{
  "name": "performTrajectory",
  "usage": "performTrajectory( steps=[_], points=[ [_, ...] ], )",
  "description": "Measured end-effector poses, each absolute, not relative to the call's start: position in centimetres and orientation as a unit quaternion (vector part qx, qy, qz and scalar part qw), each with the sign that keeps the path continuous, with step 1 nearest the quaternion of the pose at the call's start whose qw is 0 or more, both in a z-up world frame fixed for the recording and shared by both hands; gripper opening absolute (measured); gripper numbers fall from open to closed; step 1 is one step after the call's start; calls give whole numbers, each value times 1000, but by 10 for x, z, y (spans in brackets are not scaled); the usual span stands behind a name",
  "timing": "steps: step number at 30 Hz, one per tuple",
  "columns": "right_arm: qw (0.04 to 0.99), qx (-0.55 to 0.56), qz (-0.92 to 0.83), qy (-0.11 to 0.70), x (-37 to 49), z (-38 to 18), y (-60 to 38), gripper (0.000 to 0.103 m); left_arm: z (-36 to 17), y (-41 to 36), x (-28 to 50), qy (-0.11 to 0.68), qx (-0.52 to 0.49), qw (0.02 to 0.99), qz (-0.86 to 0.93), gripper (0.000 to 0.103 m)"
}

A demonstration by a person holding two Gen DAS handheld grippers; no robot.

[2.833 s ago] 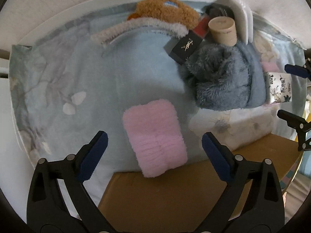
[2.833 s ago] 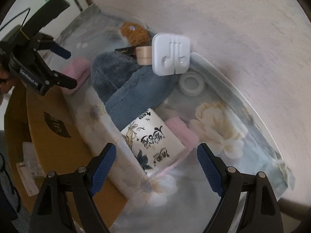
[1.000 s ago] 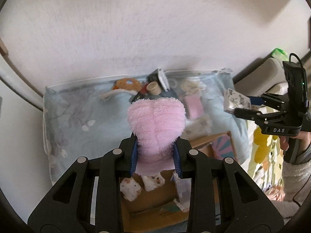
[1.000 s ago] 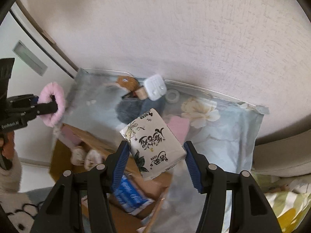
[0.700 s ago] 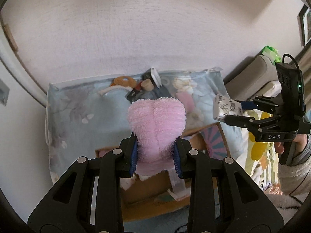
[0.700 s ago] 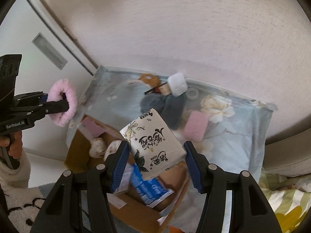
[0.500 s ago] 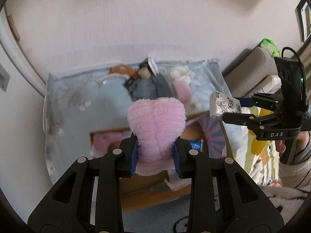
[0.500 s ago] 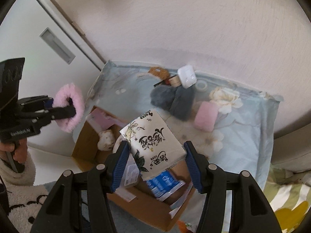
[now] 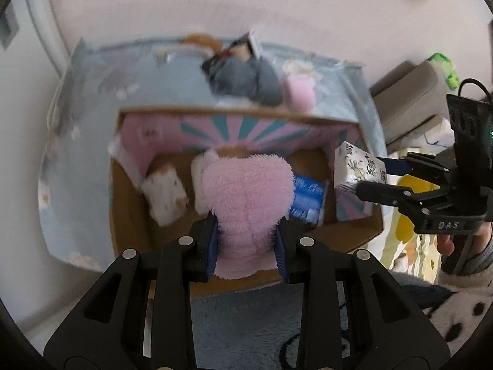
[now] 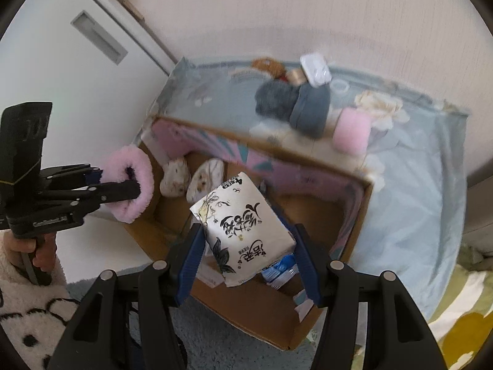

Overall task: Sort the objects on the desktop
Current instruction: 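Carry both items over the box and release them inside, then withdraw both open tools from the box toward the items on the sheet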

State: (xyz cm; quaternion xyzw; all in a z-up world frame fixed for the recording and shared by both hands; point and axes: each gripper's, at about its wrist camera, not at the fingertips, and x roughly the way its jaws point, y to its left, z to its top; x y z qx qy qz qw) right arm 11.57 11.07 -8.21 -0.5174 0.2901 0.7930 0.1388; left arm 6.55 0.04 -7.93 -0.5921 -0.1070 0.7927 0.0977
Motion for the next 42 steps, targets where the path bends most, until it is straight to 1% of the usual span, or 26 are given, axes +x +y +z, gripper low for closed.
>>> performTrajectory(
  steps=[4, 9, 11, 12, 13, 14, 15, 16, 17, 18, 22, 26, 31, 35, 37, 38, 42],
  points=[
    [127, -525, 793, 282, 115, -95, 107, 53, -93, -1, 69, -120, -605, 88, 782, 27],
    [122, -533, 792, 273, 112, -97, 112, 53, -95, 2, 66, -118, -611, 82, 778, 27],
    [122, -535, 792, 268, 112, -97, 113, 53, -96, 3, 64, -115, -615, 82, 776, 32],
    [121, -536, 792, 266, 112, -97, 113, 54, -96, 3, 63, -114, -614, 79, 777, 42],
    [119, -540, 791, 263, 110, -98, 114, 55, -96, 2, 62, -116, -612, 77, 778, 57],
    [120, -546, 787, 260, 109, -100, 114, 55, -95, 2, 61, -121, -610, 79, 779, 66],
    [126, -556, 781, 256, 107, -103, 115, 57, -93, 1, 61, -125, -606, 83, 781, 84],
    [129, -561, 777, 254, 106, -105, 115, 65, -91, 1, 61, -127, -602, 85, 784, 95],
    [133, -563, 776, 252, 106, -105, 116, 71, -88, 1, 61, -127, -597, 85, 788, 96],
    [133, -557, 780, 253, 107, -104, 117, 79, -86, 2, 60, -124, -593, 85, 791, 97],
    [133, -537, 792, 259, 110, -96, 121, 80, -82, 0, 55, -117, -591, 75, 794, 97],
    [146, -540, 794, 236, 107, -93, 120, 80, -80, -2, 51, -123, -591, 76, 794, 97],
    [139, -543, 795, 231, 104, -95, 119, 80, -75, -1, 50, -107, -585, 74, 801, 97],
    [135, -539, 801, 223, 102, -93, 115, 80, -73, -2, 50, -111, -580, 79, 803, 97],
    [137, -540, 799, 227, 100, -94, 115, 96, -73, -5, 50, -116, -580, 82, 802, 97],
    [137, -540, 798, 228, 100, -94, 116, 98, -73, -6, 50, -116, -580, 82, 802, 97],
    [143, -529, 803, 235, 100, -90, 116, 98, -71, -8, 50, -108, -577, 79, 805, 97]
  ],
)
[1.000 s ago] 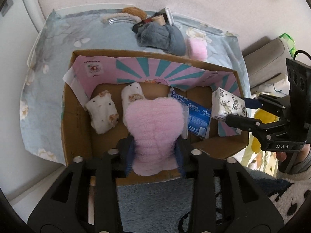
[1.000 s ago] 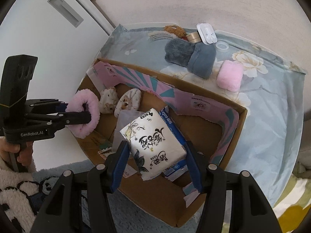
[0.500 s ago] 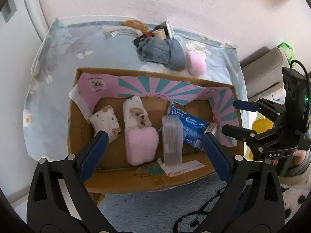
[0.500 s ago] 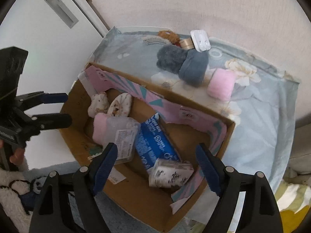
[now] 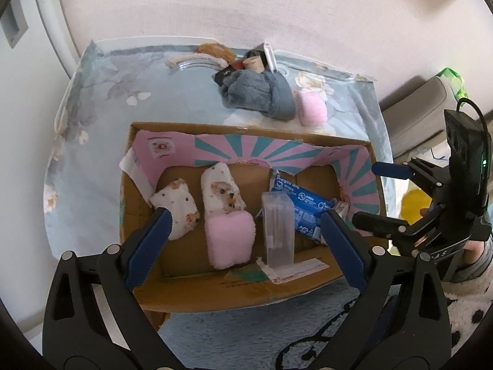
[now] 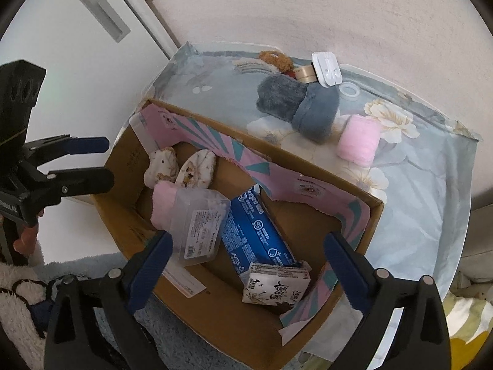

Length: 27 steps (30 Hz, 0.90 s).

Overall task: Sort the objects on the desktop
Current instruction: 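Withdraw both open tools from the box toward the items on the sheet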

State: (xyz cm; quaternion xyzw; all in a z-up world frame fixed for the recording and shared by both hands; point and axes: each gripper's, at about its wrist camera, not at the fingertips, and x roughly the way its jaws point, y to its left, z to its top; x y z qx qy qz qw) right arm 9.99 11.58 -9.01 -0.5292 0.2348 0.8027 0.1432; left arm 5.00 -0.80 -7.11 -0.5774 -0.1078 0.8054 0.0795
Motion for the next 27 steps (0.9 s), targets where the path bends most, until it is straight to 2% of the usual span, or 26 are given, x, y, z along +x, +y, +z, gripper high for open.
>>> performTrajectory(
  steps=[5, 9, 20, 27],
  points=[
    [167, -511, 811, 231, 101, -79, 119, 98, -60, -15, 47, -96, -563, 82, 817, 97],
    [190, -483, 816, 254, 104, -74, 125, 102, -60, -22, 42, -106, -564, 91, 814, 97],
    [241, -451, 808, 292, 100, -58, 143, 102, -59, -41, 23, -86, -568, 114, 811, 97],
    [288, -419, 799, 321, 83, -42, 174, 102, -45, -59, -17, -36, -542, 140, 828, 97]
  ],
)
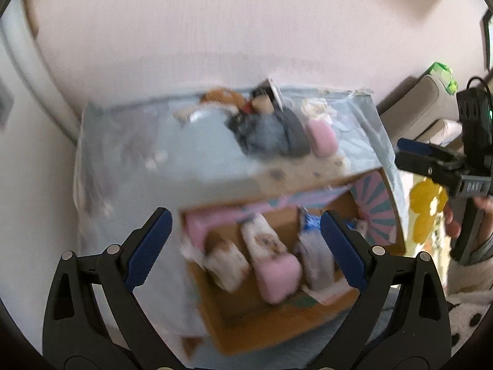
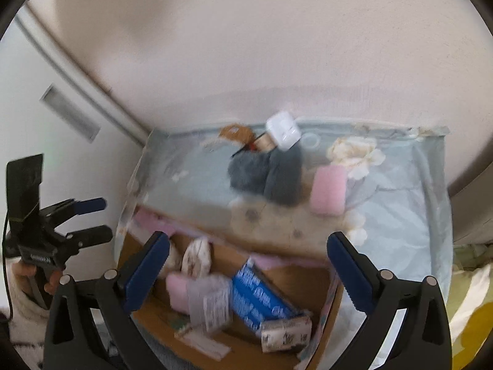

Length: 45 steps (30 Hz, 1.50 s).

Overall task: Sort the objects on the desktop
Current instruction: 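Withdraw both open tools from the box toward the items on the sheet, then grasp the brown teddy bear with the left tool while the right tool grasps the white earphone case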

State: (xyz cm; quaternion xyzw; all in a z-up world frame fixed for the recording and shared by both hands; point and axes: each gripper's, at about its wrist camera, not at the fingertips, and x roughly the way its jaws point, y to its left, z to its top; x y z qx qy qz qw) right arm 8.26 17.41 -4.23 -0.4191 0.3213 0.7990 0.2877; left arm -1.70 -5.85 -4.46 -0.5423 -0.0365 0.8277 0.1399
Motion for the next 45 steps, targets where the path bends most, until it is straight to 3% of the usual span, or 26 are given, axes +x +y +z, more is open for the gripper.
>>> performTrajectory(
  steps=[3, 8, 14, 20, 29, 34, 35, 37, 39, 45],
  points=[
    [335, -418, 782, 321, 69, -39, 194, 102, -40, -66, -49, -30, -525, 156, 836, 97],
    [324, -367, 763, 422, 50, -59, 244, 102, -58, -74, -114, -57, -521, 182, 832, 97],
    [329, -330, 732, 498, 25, -112, 295, 102, -114, -74, -179, -36, -526, 189, 829, 97],
    [349, -340, 711, 508, 6, -154, 320, 101, -166, -73, -208, -48, -538, 213, 814, 97],
    [353, -305, 672, 575, 3, -185, 330, 90, -187, -61, -234, -91, -546, 207, 807, 97],
    [353, -292, 656, 600, 4, -195, 330, 73, -195, -59, -239, -91, -554, 200, 803, 94],
    [356, -293, 654, 600, 4, -196, 330, 72, -197, -59, -239, -90, -555, 196, 803, 92],
    [360, -296, 650, 600, 5, -199, 331, 62, -206, -60, -241, -96, -566, 196, 795, 66],
    [358, -289, 652, 603, 7, -198, 330, 59, -210, -63, -242, -132, -568, 219, 782, 50],
    [360, -295, 662, 587, 7, -189, 323, 58, -204, -62, -239, -124, -571, 228, 779, 40]
  ],
)
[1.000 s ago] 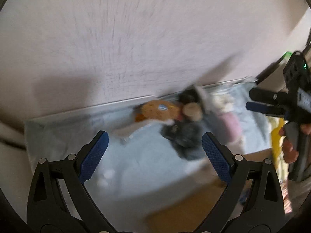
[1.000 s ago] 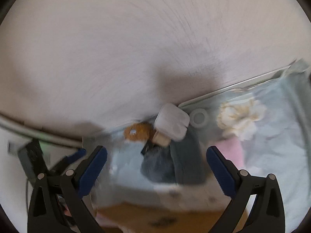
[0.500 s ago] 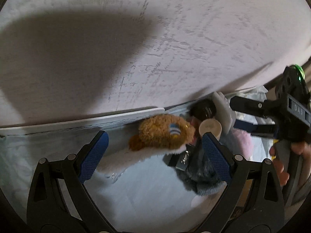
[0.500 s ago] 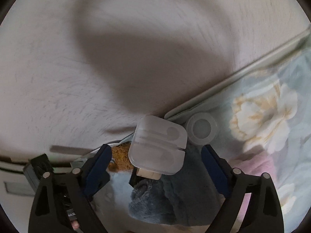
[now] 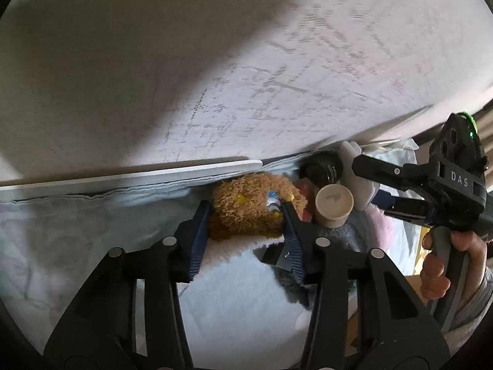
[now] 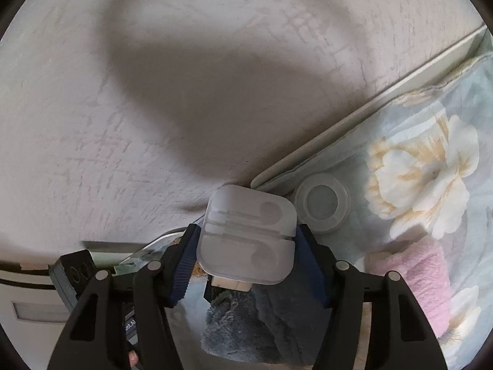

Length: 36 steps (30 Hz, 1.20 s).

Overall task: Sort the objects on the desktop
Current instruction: 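Grasp the brown teddy bear with the left tool while the right tool grasps the white earphone case, then carry the bear and earphone case over the box and release both inside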

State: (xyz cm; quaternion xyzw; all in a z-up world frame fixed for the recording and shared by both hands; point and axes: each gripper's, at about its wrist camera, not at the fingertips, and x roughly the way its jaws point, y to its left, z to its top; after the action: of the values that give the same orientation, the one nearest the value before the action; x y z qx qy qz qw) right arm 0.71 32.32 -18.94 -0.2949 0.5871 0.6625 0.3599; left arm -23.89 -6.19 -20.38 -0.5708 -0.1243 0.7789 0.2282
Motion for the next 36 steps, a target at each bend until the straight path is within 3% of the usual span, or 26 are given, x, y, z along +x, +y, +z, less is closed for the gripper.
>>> performTrajectory(
  steps=[16, 28, 36],
  points=[
    [330, -289, 693, 572, 23, -140, 291, 58, -119, -81, -207, -103, -547, 215, 803, 38],
    [290, -340, 776, 445, 47, -55, 222, 58, -41, -72, -135, -105, -518, 206, 823, 38],
    [249, -364, 807, 393, 53, -22, 208, 58, -19, -50, -74, -118, -500, 203, 833, 38]
  ],
)
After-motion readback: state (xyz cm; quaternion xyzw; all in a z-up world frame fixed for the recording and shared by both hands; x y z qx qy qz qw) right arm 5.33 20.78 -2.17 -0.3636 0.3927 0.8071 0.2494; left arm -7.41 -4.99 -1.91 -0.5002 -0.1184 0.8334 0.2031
